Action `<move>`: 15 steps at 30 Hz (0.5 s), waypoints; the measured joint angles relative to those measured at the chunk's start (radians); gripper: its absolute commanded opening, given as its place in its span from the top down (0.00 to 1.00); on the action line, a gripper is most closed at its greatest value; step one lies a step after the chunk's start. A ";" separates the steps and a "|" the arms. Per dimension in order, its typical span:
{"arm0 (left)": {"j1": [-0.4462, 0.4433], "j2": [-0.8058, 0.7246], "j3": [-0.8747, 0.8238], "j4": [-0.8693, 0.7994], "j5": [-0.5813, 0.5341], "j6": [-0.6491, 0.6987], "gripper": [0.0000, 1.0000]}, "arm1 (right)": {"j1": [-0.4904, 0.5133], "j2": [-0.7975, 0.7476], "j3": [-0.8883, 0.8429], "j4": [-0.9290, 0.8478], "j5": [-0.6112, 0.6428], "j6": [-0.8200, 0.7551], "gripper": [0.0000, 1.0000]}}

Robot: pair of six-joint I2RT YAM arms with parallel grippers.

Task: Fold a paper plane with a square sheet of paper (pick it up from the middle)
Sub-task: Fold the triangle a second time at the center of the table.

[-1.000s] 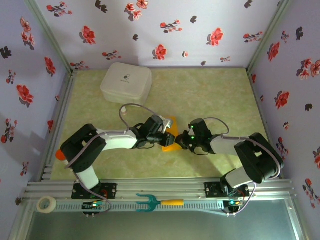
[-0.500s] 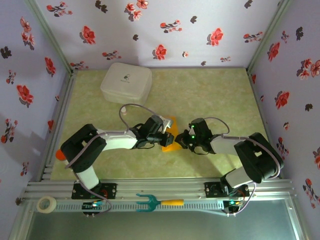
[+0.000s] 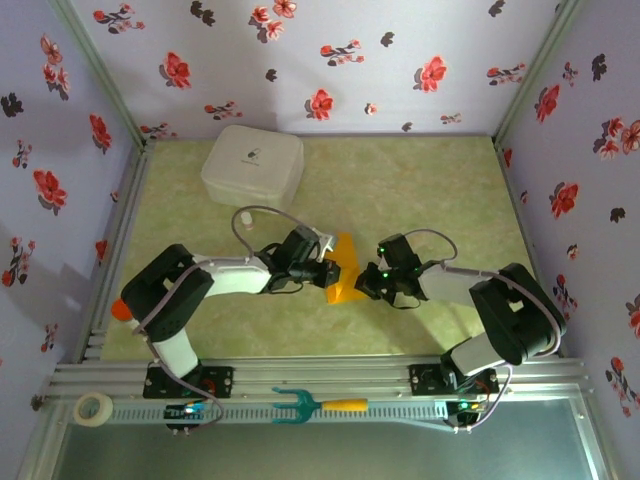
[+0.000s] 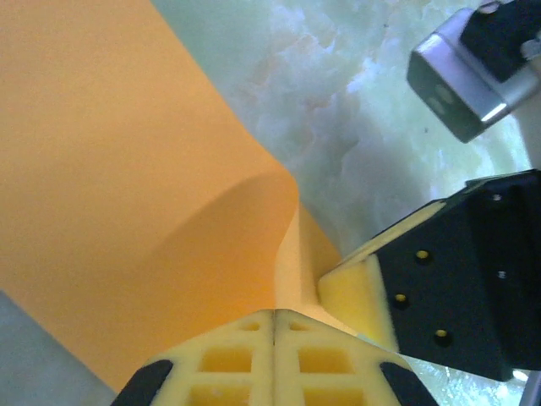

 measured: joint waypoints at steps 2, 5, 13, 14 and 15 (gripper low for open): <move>0.008 0.009 0.000 -0.002 0.002 0.004 0.99 | 0.000 0.000 0.003 -0.008 0.001 -0.010 0.92; 0.012 0.029 0.002 -0.008 0.002 0.019 0.99 | 0.000 0.000 0.007 -0.016 0.004 -0.021 0.92; 0.018 0.077 0.029 -0.040 0.002 0.051 0.98 | 0.000 0.000 0.011 -0.025 0.005 -0.032 0.92; 0.018 0.078 0.032 -0.042 0.002 0.053 0.98 | 0.000 0.000 0.011 -0.026 0.005 -0.034 0.92; 0.019 0.079 0.037 -0.044 0.002 0.056 0.98 | 0.000 0.000 0.012 -0.028 0.005 -0.036 0.92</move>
